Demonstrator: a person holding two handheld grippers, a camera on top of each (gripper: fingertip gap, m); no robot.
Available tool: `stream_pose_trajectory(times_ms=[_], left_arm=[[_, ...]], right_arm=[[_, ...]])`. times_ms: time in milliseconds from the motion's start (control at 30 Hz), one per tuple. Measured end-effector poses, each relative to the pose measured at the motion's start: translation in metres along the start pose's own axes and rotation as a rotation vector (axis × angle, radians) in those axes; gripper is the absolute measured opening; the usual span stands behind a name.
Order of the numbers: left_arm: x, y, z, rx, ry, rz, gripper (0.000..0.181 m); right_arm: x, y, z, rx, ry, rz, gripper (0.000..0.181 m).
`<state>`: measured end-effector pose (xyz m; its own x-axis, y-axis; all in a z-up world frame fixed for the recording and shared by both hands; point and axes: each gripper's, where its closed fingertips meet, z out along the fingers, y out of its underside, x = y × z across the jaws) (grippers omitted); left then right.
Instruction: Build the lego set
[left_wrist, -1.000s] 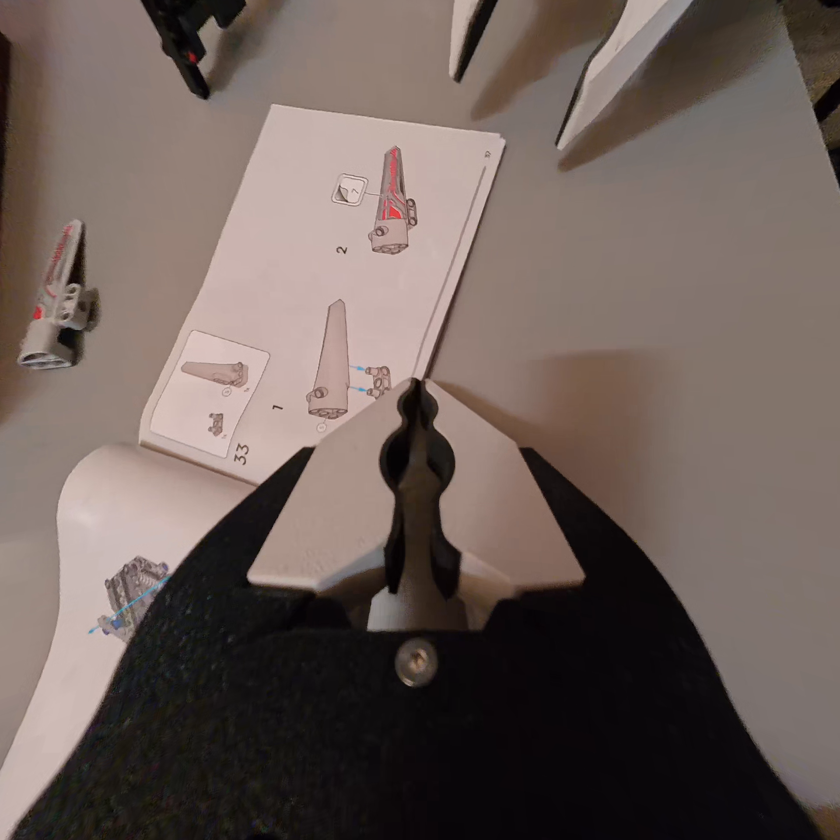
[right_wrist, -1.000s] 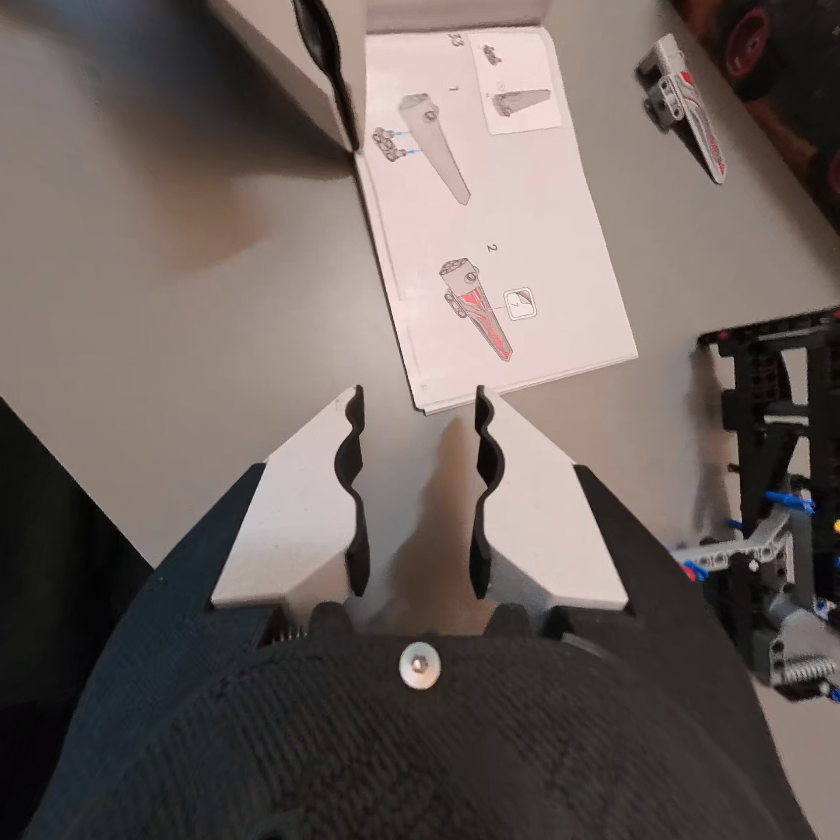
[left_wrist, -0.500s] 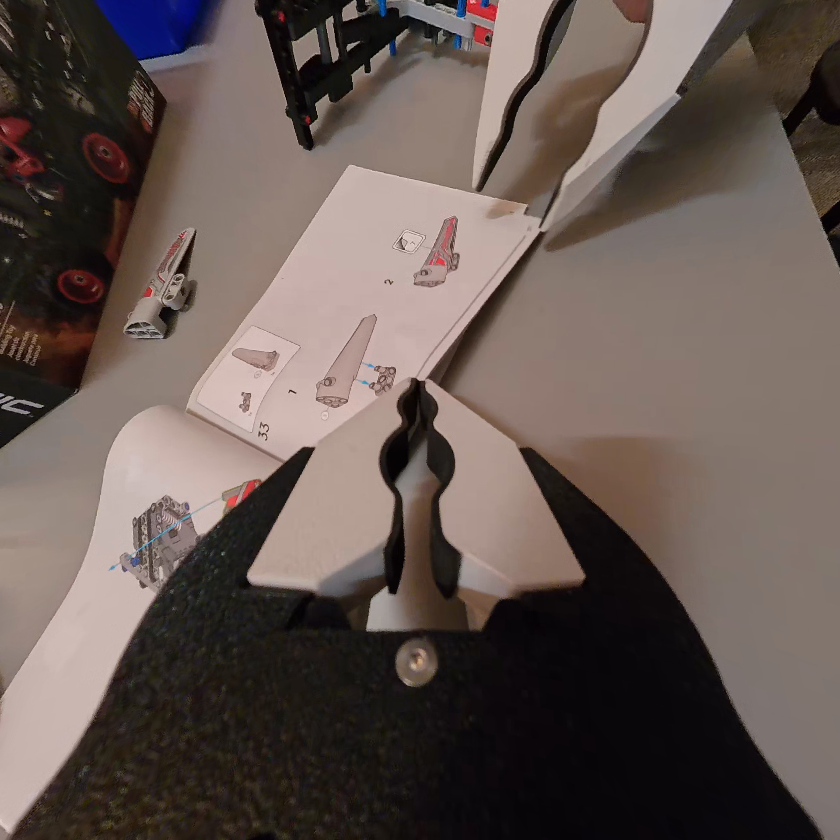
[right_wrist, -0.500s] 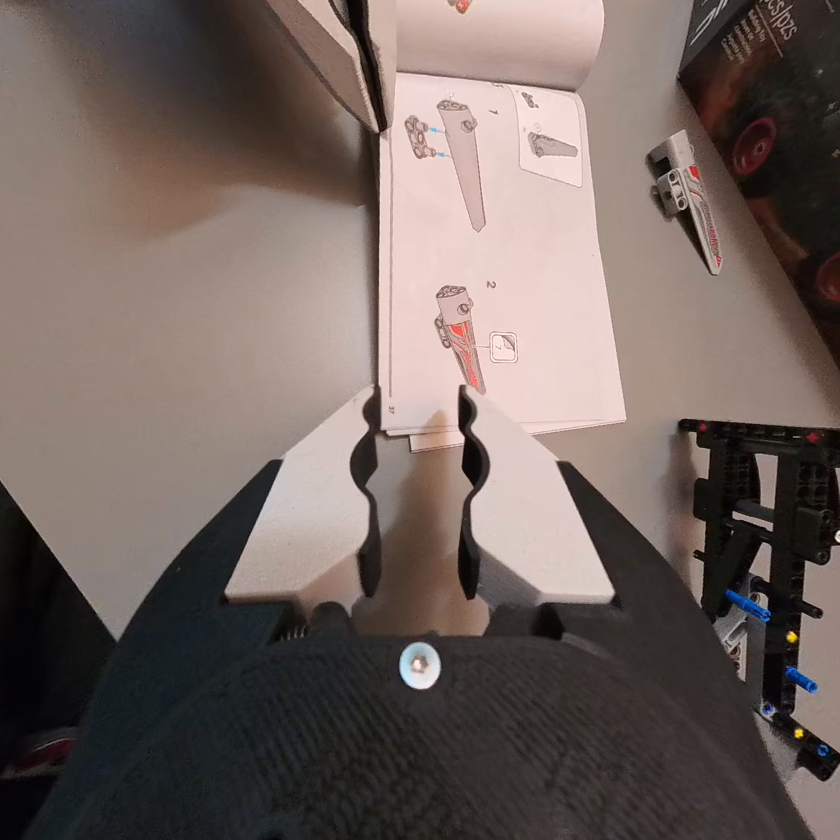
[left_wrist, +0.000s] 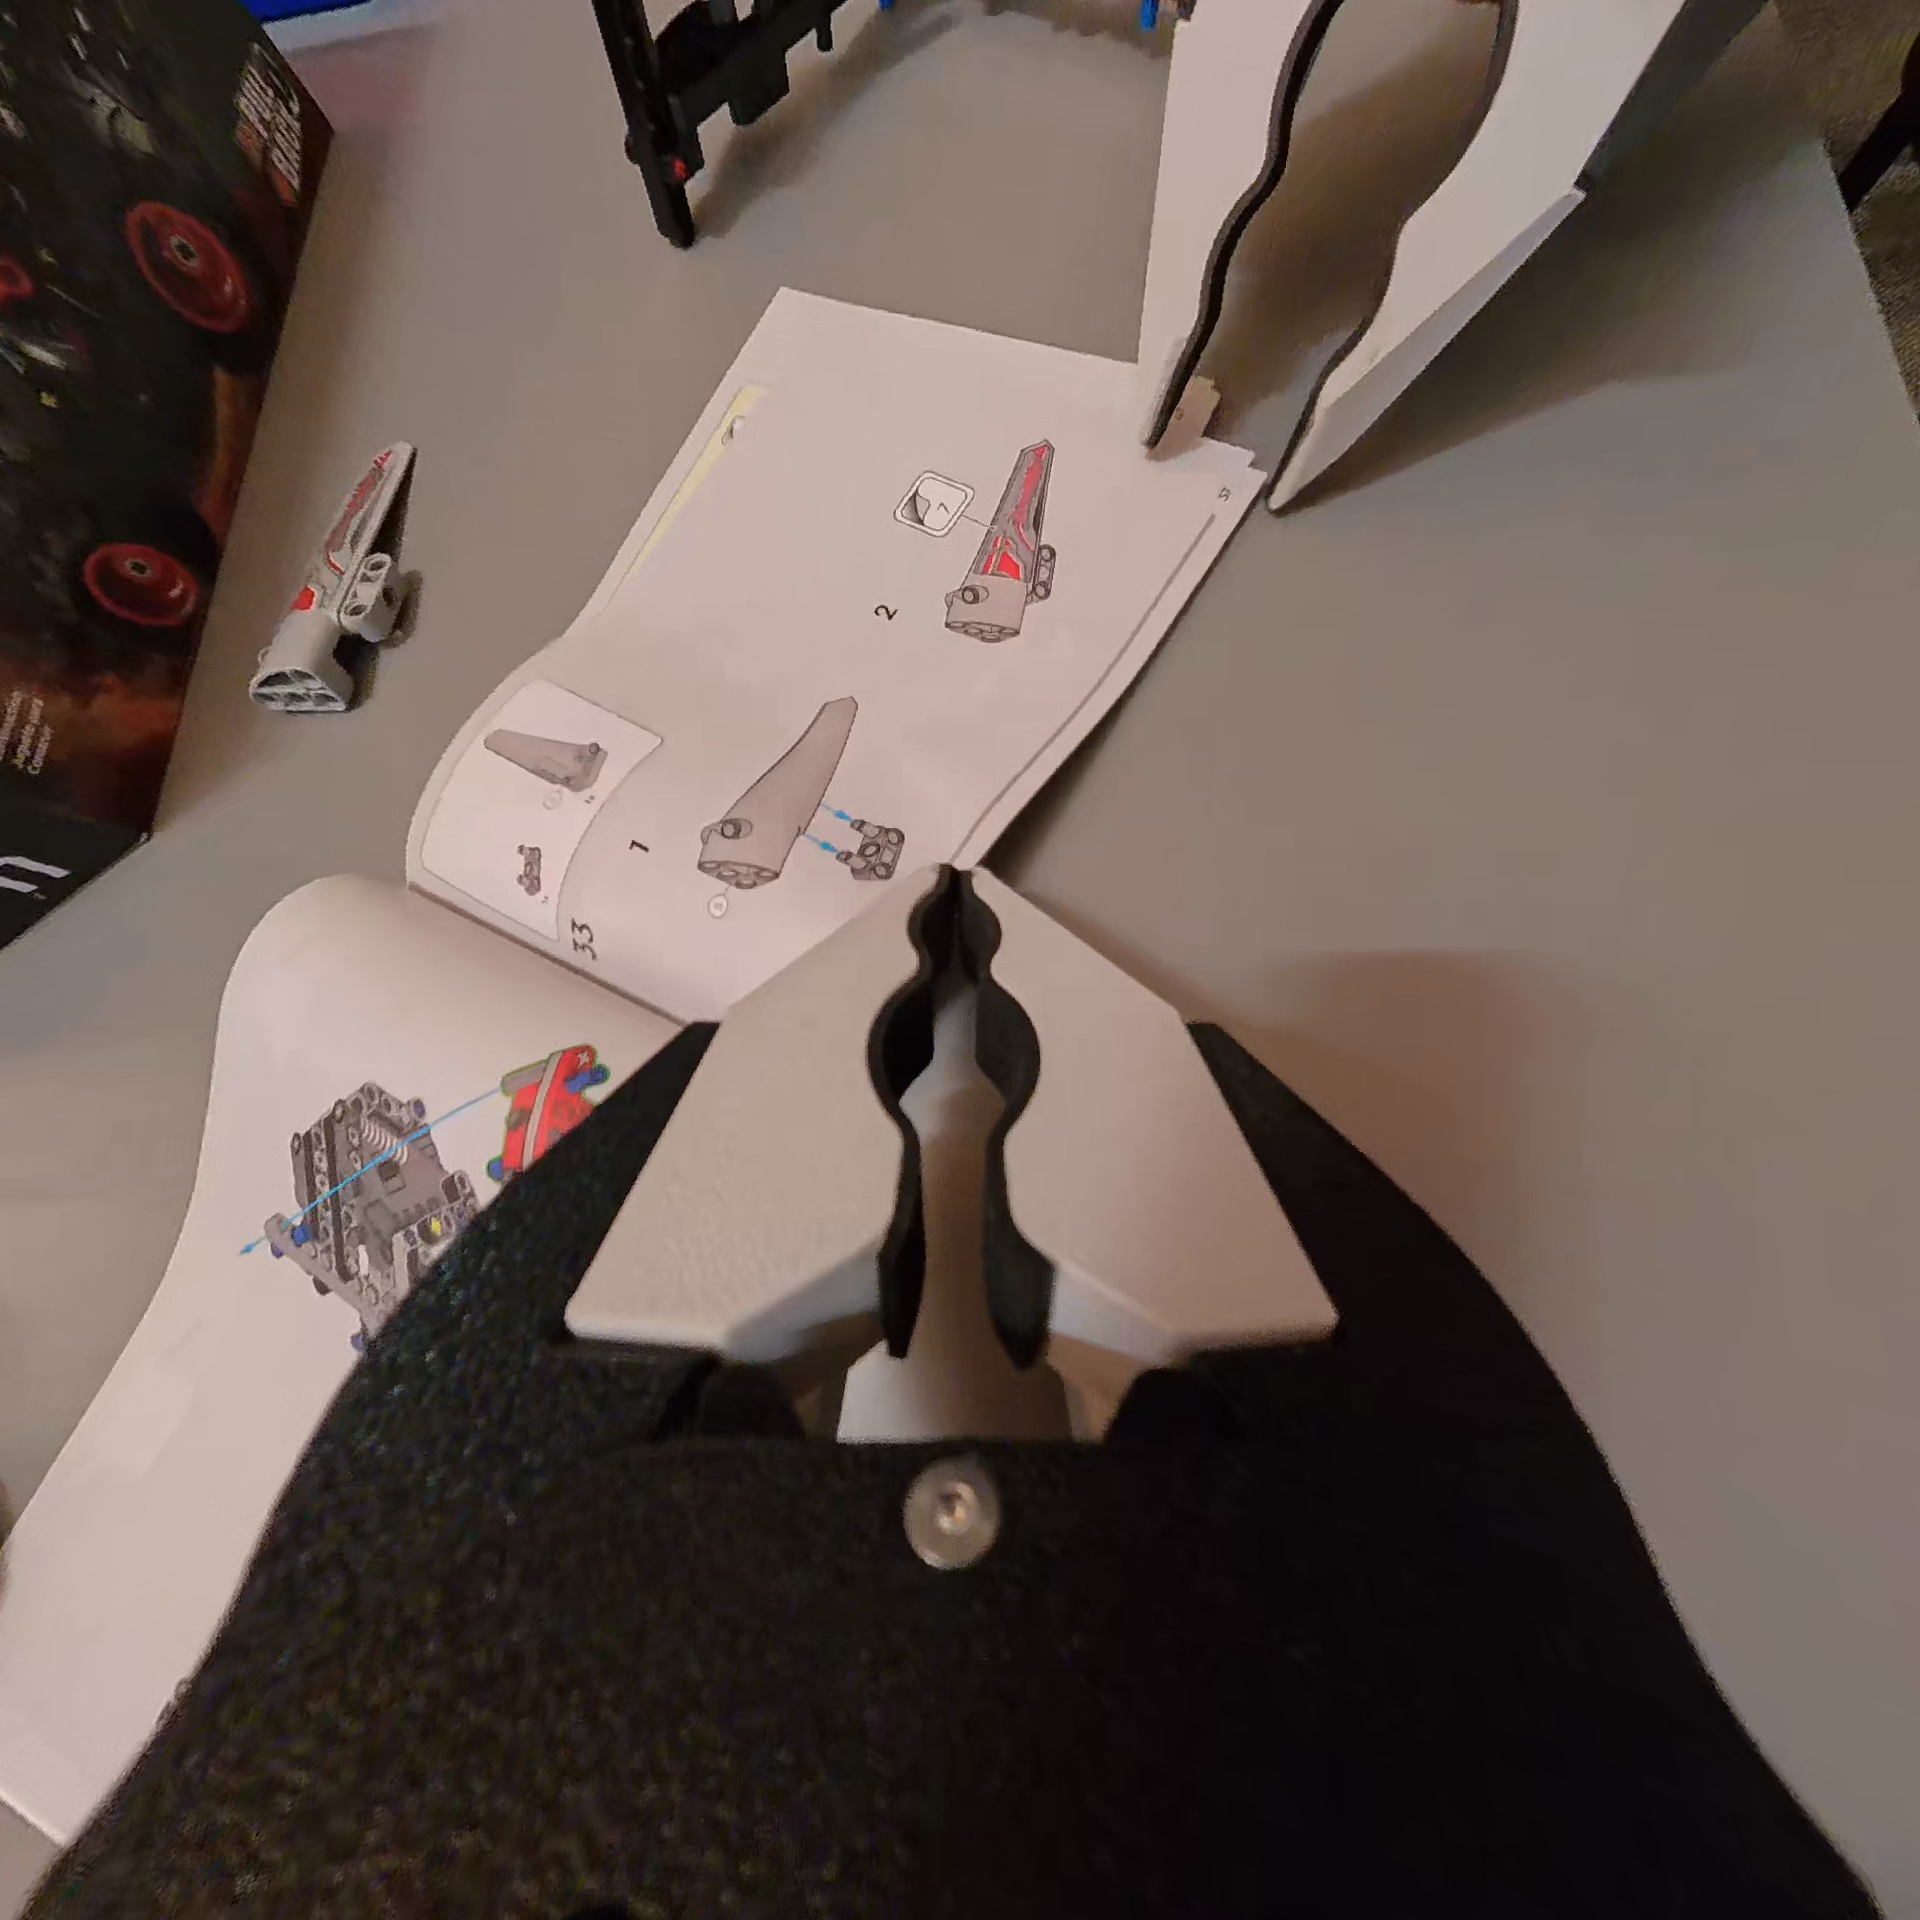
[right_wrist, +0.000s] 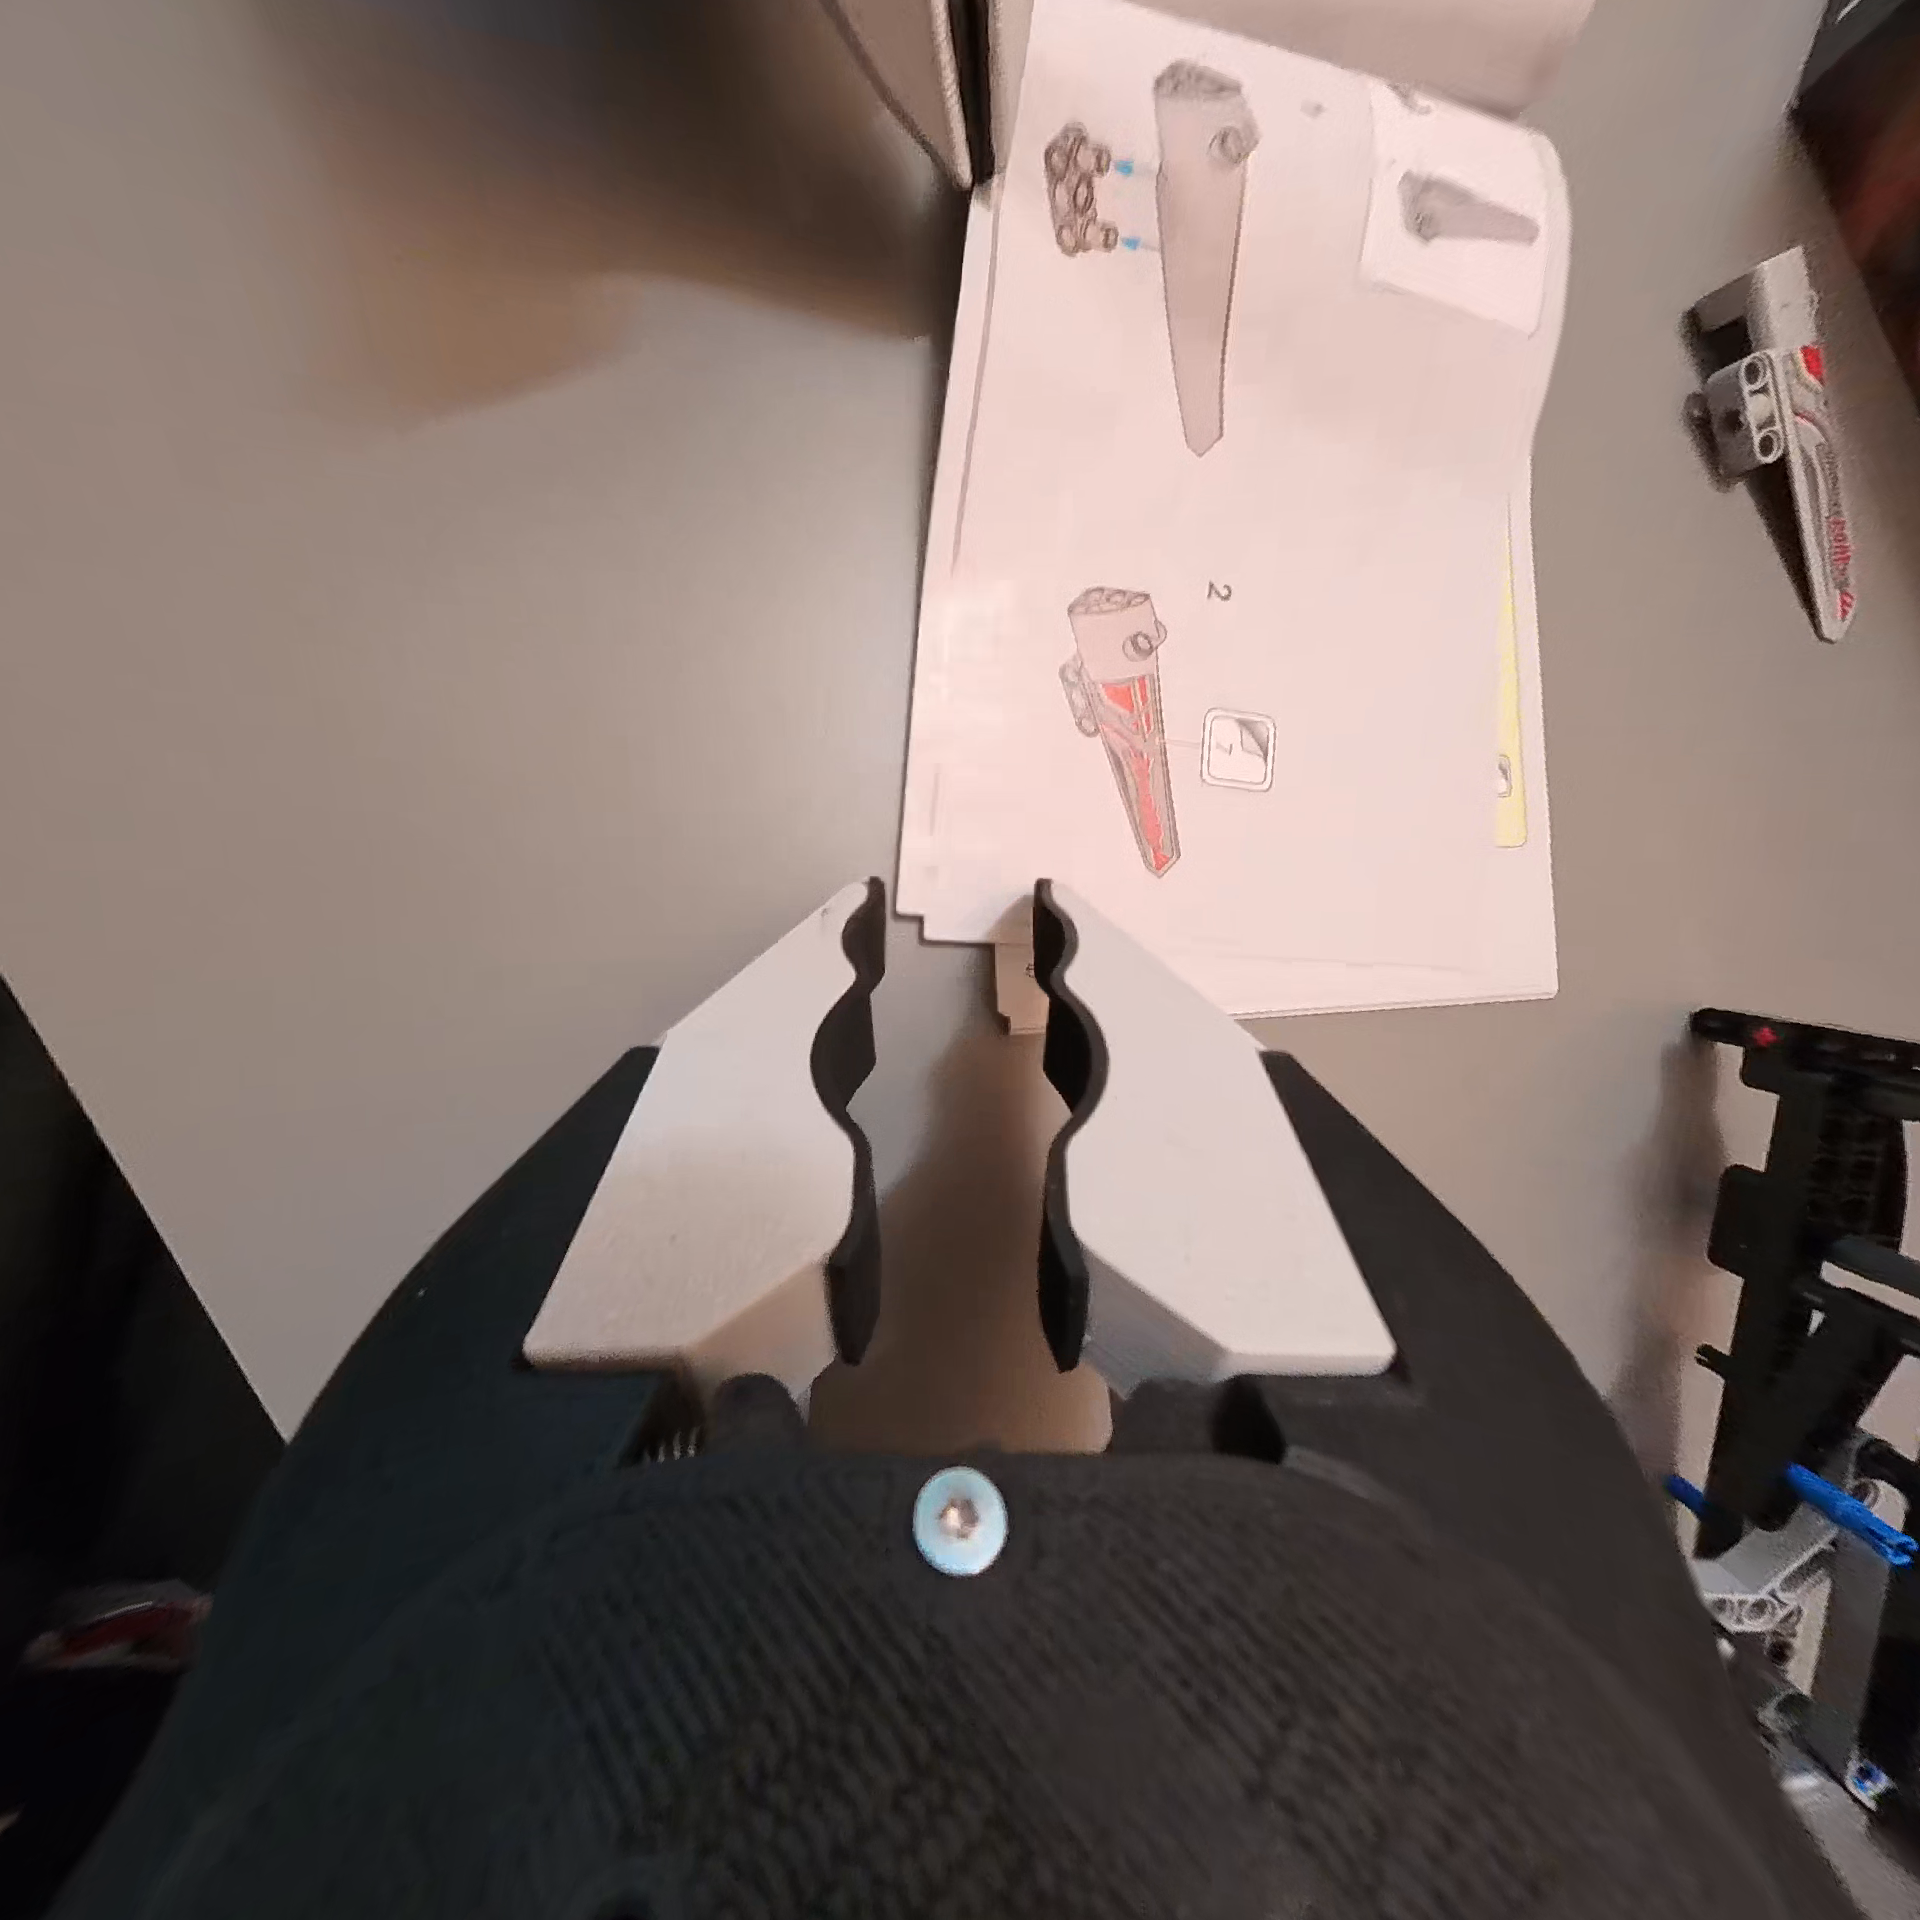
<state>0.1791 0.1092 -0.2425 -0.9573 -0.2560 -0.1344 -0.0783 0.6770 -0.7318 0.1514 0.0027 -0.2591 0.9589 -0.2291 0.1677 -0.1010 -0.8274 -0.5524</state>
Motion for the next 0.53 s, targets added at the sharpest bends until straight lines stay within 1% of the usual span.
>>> stream_pose_trajectory(times_ms=[67,133,233,333,433,533], left_arm=[[-0.001,0.005,-0.002,-0.025,-0.003,0.003,0.000],[-0.003,0.009,-0.006,-0.051,-0.009,0.002,0.000],[-0.007,0.011,-0.013,-0.054,-0.025,-0.012,0.000],[-0.008,0.010,-0.016,-0.044,-0.028,-0.021,0.000],[-0.006,0.013,-0.015,-0.054,-0.029,-0.021,0.000],[-0.008,0.018,-0.017,-0.079,-0.044,-0.018,0.000]], right_arm=[[-0.002,-0.001,0.000,0.009,-0.007,-0.003,0.027],[-0.004,-0.001,0.000,0.017,-0.013,-0.013,0.022],[-0.009,-0.002,0.000,0.024,-0.021,-0.053,0.015],[-0.009,-0.004,0.001,0.034,-0.007,-0.081,0.016],[-0.010,-0.009,0.003,0.067,-0.022,-0.073,0.017],[-0.014,-0.009,0.004,0.081,-0.061,-0.021,0.012]])
